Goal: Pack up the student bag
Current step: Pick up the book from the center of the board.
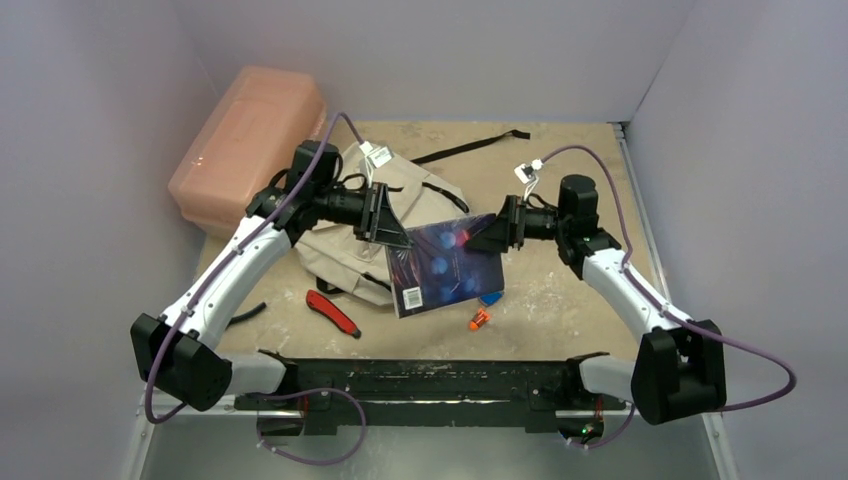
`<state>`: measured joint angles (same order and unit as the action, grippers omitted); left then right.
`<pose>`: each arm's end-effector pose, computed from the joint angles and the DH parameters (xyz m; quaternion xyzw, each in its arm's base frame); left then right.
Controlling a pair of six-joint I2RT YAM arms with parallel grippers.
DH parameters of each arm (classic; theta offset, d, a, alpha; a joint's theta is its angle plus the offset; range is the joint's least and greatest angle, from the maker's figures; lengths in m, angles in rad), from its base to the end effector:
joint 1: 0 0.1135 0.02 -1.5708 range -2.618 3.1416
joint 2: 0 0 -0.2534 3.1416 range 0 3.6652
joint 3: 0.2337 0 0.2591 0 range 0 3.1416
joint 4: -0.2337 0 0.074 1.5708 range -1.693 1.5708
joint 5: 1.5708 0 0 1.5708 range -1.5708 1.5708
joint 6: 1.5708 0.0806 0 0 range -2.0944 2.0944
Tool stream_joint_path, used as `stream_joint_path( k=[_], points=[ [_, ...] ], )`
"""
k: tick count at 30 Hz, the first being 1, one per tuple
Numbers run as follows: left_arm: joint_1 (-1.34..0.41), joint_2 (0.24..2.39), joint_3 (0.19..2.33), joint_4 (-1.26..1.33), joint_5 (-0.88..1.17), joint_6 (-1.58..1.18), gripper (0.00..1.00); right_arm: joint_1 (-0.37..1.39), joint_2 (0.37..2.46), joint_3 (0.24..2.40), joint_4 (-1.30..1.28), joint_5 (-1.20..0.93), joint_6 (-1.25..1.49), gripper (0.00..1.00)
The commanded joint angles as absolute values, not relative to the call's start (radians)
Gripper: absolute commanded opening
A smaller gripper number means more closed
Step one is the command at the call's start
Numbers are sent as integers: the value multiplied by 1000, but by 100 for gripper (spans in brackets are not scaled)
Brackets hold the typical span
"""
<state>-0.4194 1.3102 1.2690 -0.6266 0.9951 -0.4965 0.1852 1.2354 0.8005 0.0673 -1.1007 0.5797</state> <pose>0.2479 -0.1846 0.3349 0.1776 0.7981 -0.5547 0.1540 0.2753 0.1247 0.2613 -0.1525 0.7471 0.5800 0.2866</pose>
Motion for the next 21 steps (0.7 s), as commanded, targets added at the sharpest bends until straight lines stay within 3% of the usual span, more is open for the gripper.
stream_joint_path(
  k=[1, 7, 10, 16, 21],
  points=[
    [-396, 1262, 1294, -444, 1164, -530, 0, 238, 1187, 729, 290, -1210, 705, 98],
    [-308, 1297, 1321, -452, 1166, -519, 0, 254, 1152, 675, 570, -1263, 906, 86],
    [-304, 1323, 1335, -468, 1174, -511, 0, 257, 1154, 664, 668, -1274, 978, 69],
    [-304, 1356, 1338, -512, 1163, -482, 0, 261, 1170, 670, 761, -1282, 1049, 47],
    [-304, 1351, 1363, -607, 1071, -408, 0, 262, 1177, 694, 666, -1270, 979, 46]
  ],
)
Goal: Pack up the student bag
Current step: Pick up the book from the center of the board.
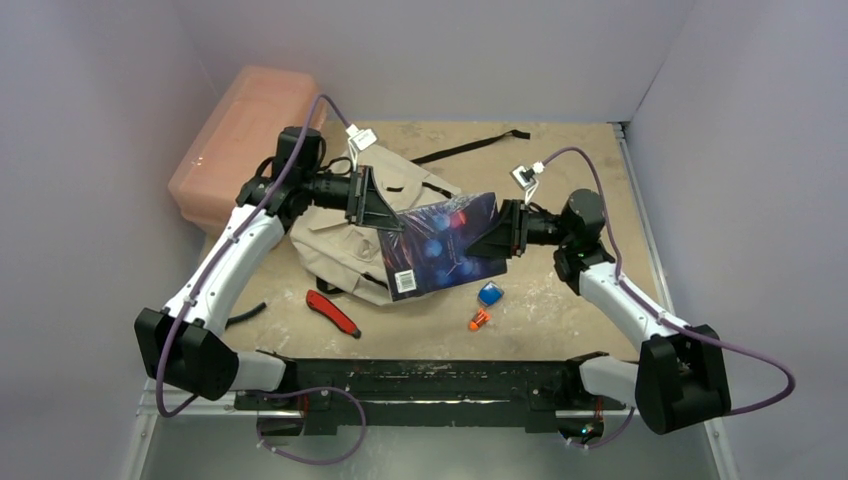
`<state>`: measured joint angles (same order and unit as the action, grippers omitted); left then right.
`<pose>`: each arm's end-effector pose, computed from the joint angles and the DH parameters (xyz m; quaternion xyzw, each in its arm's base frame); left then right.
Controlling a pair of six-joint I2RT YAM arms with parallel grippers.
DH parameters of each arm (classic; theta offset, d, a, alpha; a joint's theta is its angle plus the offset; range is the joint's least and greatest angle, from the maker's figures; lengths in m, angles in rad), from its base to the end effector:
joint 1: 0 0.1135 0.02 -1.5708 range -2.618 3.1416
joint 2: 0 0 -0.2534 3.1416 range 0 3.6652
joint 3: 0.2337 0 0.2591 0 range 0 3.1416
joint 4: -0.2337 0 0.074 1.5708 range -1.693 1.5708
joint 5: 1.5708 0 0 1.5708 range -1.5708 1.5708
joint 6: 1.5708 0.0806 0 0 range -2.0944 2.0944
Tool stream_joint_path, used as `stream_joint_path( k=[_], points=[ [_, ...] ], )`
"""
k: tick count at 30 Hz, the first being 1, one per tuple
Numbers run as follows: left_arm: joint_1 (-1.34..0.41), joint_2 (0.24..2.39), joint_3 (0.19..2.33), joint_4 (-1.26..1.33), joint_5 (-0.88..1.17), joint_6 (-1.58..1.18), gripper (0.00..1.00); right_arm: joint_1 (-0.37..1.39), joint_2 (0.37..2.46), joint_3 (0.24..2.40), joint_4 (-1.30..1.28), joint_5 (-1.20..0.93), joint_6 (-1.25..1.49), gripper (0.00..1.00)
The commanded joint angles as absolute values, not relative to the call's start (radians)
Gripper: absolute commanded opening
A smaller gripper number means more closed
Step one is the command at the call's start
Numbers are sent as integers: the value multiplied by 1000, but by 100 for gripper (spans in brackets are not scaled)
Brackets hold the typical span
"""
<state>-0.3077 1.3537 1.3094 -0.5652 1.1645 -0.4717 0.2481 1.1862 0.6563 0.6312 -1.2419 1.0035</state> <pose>0.2698 -0.1634 0.3491 0.1927 0.7589 -0.5978 0.1720 0.2452 0.1408 0.2829 -0.2002 0.6660 0.6696 0.2607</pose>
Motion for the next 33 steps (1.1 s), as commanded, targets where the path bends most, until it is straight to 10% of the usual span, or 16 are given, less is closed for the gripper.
stream_joint_path(
  k=[1, 7, 15, 33],
  points=[
    [-304, 1339, 1359, -608, 1032, -405, 0, 261, 1181, 706, 586, -1254, 919, 49],
    [-339, 1148, 1281, -525, 585, -313, 0, 261, 1275, 836, 107, -1065, 651, 97],
    [-512, 938, 1142, -403, 145, 53, 0, 212, 1332, 989, -96, -922, 680, 99],
    [-653, 715, 825, -167, 111, 534, 0, 335, 1481, 1104, -71, -680, 1289, 99]
  ],
)
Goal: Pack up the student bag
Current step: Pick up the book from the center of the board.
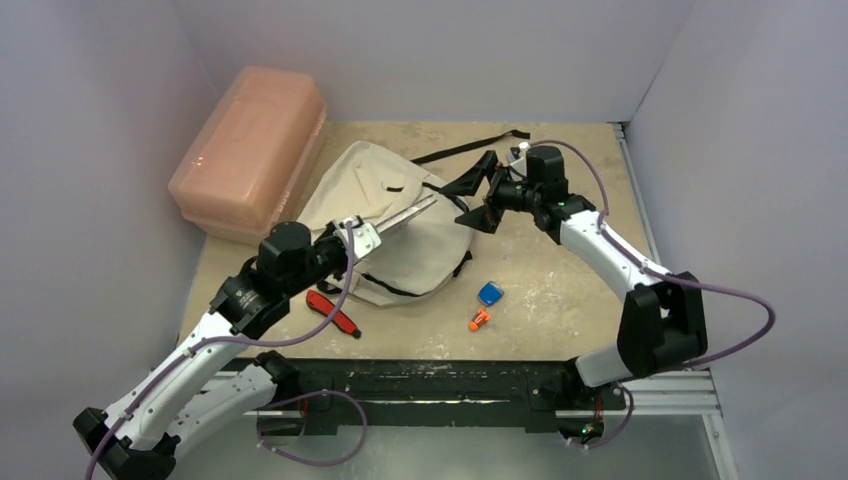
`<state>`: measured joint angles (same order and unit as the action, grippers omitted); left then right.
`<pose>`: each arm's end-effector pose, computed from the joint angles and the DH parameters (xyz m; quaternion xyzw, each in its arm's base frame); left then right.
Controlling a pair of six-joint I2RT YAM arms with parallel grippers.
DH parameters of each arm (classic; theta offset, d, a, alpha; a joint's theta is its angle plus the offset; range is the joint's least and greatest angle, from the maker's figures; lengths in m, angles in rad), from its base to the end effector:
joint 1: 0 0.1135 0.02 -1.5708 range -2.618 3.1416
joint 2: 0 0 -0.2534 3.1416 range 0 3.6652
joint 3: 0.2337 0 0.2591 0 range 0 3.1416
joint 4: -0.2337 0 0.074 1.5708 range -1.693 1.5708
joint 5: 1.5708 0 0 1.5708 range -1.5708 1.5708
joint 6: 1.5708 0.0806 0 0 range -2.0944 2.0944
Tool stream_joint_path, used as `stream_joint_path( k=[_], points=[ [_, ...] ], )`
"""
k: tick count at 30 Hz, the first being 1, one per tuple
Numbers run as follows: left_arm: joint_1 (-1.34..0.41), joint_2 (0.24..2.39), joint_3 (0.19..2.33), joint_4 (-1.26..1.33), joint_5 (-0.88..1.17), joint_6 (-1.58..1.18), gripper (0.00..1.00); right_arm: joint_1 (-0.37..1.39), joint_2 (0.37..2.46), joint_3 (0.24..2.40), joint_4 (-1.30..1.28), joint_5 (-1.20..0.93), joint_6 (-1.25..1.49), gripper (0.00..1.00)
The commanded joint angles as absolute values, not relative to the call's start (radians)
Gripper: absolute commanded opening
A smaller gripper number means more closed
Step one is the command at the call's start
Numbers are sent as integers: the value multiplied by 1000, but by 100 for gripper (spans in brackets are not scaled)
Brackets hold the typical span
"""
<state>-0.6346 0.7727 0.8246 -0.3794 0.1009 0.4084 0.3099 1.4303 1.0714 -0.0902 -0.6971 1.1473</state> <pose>0.1829 -0.1448 0.3138 0.4299 0.6893 -0.1064 0.5733 0.3308 0.1603 0.2731 0.1576 0.8010 0.5486 0.1804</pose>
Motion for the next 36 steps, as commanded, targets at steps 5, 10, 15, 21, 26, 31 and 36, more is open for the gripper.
stream_joint_path(
  k=[5, 10, 15, 21, 26, 31, 36],
  points=[
    [-695, 707, 802, -211, 119, 630, 0, 375, 1584, 1155, -164, -695, 1313, 99],
    [-743, 716, 793, -265, 89, 694, 0, 404, 1616, 1141, -137, -682, 1380, 99],
    [-778, 718, 790, -300, 70, 728, 0, 447, 1647, 1123, -120, -699, 1451, 77],
    [-813, 722, 785, -328, 32, 764, 0, 470, 1638, 1038, -60, -709, 1526, 60],
    [-838, 732, 782, -342, 3, 787, 0, 472, 1647, 980, -13, -745, 1557, 34],
    [-851, 740, 790, -343, -26, 753, 17, 472, 1639, 953, 50, -759, 1584, 11],
    [-852, 738, 859, -388, -8, 582, 65, 467, 1593, 961, 101, -732, 1557, 0]
  ],
)
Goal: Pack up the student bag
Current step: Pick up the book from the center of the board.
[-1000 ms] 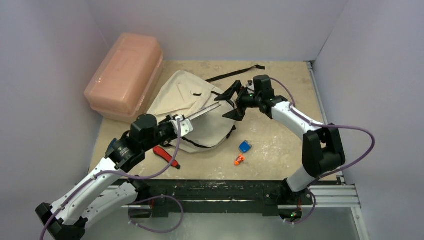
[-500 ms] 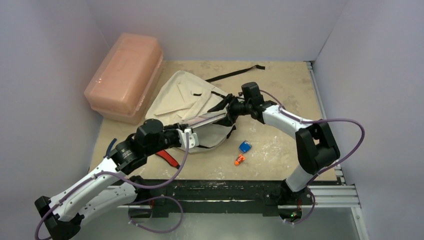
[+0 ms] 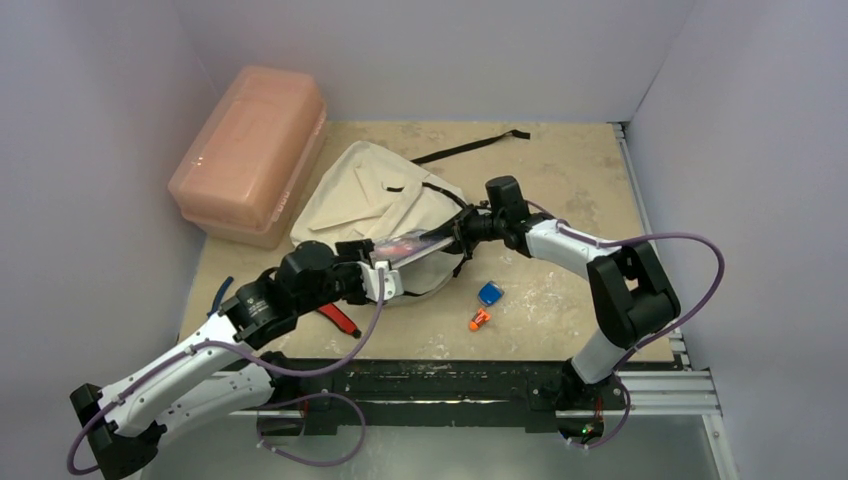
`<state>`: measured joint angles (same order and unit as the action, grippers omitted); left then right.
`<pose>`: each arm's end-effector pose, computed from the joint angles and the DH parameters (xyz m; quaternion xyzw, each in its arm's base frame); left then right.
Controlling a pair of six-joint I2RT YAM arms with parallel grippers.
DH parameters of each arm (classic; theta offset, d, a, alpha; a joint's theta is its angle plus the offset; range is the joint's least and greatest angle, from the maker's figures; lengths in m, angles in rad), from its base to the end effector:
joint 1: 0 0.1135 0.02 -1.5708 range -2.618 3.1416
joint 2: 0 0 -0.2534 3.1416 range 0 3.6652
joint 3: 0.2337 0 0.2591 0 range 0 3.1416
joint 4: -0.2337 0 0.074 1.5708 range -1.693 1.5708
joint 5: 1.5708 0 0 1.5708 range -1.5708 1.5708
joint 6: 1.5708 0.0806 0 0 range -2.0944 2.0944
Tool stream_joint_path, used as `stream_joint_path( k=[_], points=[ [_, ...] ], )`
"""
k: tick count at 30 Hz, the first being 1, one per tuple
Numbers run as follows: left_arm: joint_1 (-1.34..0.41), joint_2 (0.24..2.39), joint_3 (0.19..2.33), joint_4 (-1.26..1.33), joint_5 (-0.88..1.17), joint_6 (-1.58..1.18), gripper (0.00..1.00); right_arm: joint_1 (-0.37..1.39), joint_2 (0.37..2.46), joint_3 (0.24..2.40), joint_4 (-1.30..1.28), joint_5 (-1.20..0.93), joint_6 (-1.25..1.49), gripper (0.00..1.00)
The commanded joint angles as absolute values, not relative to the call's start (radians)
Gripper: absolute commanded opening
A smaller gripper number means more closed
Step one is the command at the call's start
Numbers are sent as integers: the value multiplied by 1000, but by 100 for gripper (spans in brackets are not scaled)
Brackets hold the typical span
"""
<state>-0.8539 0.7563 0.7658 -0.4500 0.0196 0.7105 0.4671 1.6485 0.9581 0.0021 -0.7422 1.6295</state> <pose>0.1479 -0.1722 0.2839 0.5989 0.5953 -0.0466 0.5335 0.3105 0.2176 0.1671 -0.3332 -0.7893 -0.5085 0.0855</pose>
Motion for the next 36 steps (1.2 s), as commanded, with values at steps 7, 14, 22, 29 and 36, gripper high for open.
stream_joint_path(
  k=[7, 14, 22, 29, 36],
  points=[
    [-851, 706, 1050, -399, 9, 68, 100, 410, 1517, 943, 326, -731, 1384, 0],
    [-804, 812, 1249, -590, -287, -636, 100, 303, 1374, 916, 553, -752, 1252, 0],
    [-450, 809, 963, -201, 230, -1260, 100, 230, 1248, 774, 894, -697, 1483, 0],
    [-442, 863, 866, 57, 306, -1361, 100, 230, 1271, 684, 1164, -665, 1710, 0],
    [-443, 948, 753, 342, 363, -1458, 69, 252, 1266, 644, 1213, -612, 1755, 0]
  ],
)
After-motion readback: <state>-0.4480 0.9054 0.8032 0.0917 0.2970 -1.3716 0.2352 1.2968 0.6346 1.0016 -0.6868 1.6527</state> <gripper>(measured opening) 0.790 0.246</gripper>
